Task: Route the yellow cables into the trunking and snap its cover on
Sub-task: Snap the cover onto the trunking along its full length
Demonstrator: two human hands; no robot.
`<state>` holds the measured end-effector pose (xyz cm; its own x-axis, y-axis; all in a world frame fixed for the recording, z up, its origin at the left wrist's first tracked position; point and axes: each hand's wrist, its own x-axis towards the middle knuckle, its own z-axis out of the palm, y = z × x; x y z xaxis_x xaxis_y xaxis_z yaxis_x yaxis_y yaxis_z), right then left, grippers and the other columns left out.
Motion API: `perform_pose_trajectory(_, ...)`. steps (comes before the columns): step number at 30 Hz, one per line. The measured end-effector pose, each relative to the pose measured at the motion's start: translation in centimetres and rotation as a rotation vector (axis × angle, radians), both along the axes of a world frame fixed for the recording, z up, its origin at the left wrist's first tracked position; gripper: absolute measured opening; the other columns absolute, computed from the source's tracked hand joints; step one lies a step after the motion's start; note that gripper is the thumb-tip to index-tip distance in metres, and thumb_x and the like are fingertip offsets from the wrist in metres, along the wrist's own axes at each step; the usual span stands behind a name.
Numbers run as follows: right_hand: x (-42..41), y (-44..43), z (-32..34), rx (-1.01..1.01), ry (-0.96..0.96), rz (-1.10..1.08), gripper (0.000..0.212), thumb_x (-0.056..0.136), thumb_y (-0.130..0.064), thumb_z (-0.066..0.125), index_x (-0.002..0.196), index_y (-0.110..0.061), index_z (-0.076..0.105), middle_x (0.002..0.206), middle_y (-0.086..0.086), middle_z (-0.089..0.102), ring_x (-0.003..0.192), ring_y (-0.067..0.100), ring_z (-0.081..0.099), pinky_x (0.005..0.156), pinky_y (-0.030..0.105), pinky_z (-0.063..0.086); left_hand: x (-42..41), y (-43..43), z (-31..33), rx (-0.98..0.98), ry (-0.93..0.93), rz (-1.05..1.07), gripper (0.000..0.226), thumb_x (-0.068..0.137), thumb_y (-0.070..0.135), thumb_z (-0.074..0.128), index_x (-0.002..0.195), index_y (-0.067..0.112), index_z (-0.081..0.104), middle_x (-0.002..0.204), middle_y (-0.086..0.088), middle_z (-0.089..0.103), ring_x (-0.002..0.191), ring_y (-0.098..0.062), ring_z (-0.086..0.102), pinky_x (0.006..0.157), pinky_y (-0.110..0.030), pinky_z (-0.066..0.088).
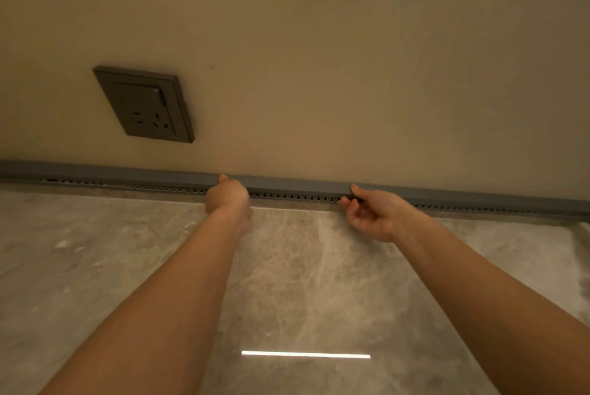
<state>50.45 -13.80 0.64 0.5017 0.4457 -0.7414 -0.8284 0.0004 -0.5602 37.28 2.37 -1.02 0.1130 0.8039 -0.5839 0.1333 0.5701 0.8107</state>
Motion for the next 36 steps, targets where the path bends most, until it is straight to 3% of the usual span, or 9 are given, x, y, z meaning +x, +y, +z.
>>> perform_pose_trajectory(4,0.4,0.1,0.0,0.039,0.051,0.009,0.016,0.096,-0.009,0.049,0.084,0.002,0.049,0.074,0.017,0.050,0.058,0.013,0.047,0.029,0.012,0.037,-0.6,-0.3,0.1,-0.017,-0.007,-0.077,0.040,0.102,0.039,0.023,0.117,0.011,0.047,0.058,-0.014,0.035,0.027,-0.014,0.039,0.032,-0.011,0.030)
perform_pose_trajectory(7,0.5,0.2,0.2,0.070,0.080,0.031,0.019,0.097,-0.007,0.045,0.081,0.002,0.049,0.077,0.018,0.049,0.058,0.011,0.043,0.028,0.012,0.035,-0.4,-1.8,0.1,-0.077,-0.093,-0.134,0.047,0.100,0.048,0.022,0.072,0.013,0.036,0.058,-0.001,0.023,0.035,-0.010,0.019,0.034,-0.007,0.013)
perform_pose_trajectory(14,0.3,1.1,-1.3,0.030,-0.045,0.112,0.028,0.099,-0.013,0.042,0.073,-0.007,0.044,0.064,0.008,0.043,0.047,0.009,0.034,0.027,0.012,0.027,6.5,-10.0,0.4,-0.138,-0.068,-0.323,0.054,0.098,0.053,0.021,0.064,0.015,0.038,0.053,0.000,0.036,0.026,-0.009,0.026,0.034,-0.008,0.018)
perform_pose_trajectory(17,0.4,1.1,-1.7,0.004,-0.084,0.226,0.034,0.098,-0.026,0.044,0.068,-0.010,0.046,0.050,0.003,0.049,0.048,0.013,0.045,0.069,0.027,0.053,9.2,-12.1,-0.3,-0.077,0.004,-0.322,0.061,0.098,0.052,0.022,0.079,0.009,0.060,0.078,-0.009,0.067,0.067,-0.022,0.061,0.065,-0.030,0.054)
perform_pose_trajectory(20,0.8,1.4,-1.9,0.034,-0.077,0.355,0.028,0.098,-0.028,0.040,0.077,-0.012,0.048,0.080,0.001,0.066,0.103,0.018,0.061,0.109,0.036,0.031,10.2,-12.3,-0.7,-0.015,0.085,-0.251,0.063,0.097,0.050,0.023,0.116,0.002,0.059,0.121,-0.019,0.061,0.109,-0.032,0.059,0.095,-0.044,0.048)
perform_pose_trajectory(22,0.8,1.5,-2.0,-0.007,-0.079,0.302,0.024,0.097,-0.027,0.045,0.092,-0.007,0.056,0.112,0.010,0.065,0.102,0.029,0.060,0.091,0.041,0.047,10.3,-12.3,-0.5,-0.034,0.073,-0.226,0.059,0.099,0.047,0.024,0.117,0.002,0.058,0.122,-0.020,0.060,0.109,-0.032,0.059,0.094,-0.041,0.049)
perform_pose_trajectory(27,0.4,1.1,-1.7,-0.007,-0.108,0.219,0.033,0.098,-0.024,0.046,0.073,-0.003,0.052,0.070,0.012,0.058,0.060,0.025,0.053,0.064,0.038,0.046,10.3,-11.9,-0.6,-0.008,0.091,-0.246,0.058,0.101,0.042,0.024,0.118,-0.002,0.058,0.124,-0.022,0.059,0.109,-0.033,0.060,0.092,-0.039,0.047)
perform_pose_trajectory(31,0.5,-0.2,-1.6,0.067,-0.069,0.199,0.033,0.097,-0.024,0.048,0.068,-0.009,0.048,0.033,0.000,0.043,0.025,0.010,0.033,0.033,0.013,0.029,10.4,-11.9,-0.3,-0.011,0.120,-0.263,0.063,0.102,0.041,0.023,0.075,0.001,0.063,0.076,-0.019,0.066,0.056,-0.027,0.054,0.068,-0.035,0.051)
perform_pose_trajectory(36,0.8,-1.9,-1.4,0.125,-0.004,0.219,0.030,0.094,-0.031,0.053,0.074,-0.009,0.053,0.039,0.000,0.047,0.028,0.007,0.039,0.034,0.013,0.030,10.5,-11.9,-0.7,-0.009,0.107,-0.258,0.067,0.099,0.047,0.020,0.093,0.000,0.067,0.094,-0.022,0.070,0.090,-0.034,0.066,0.085,-0.038,0.050)
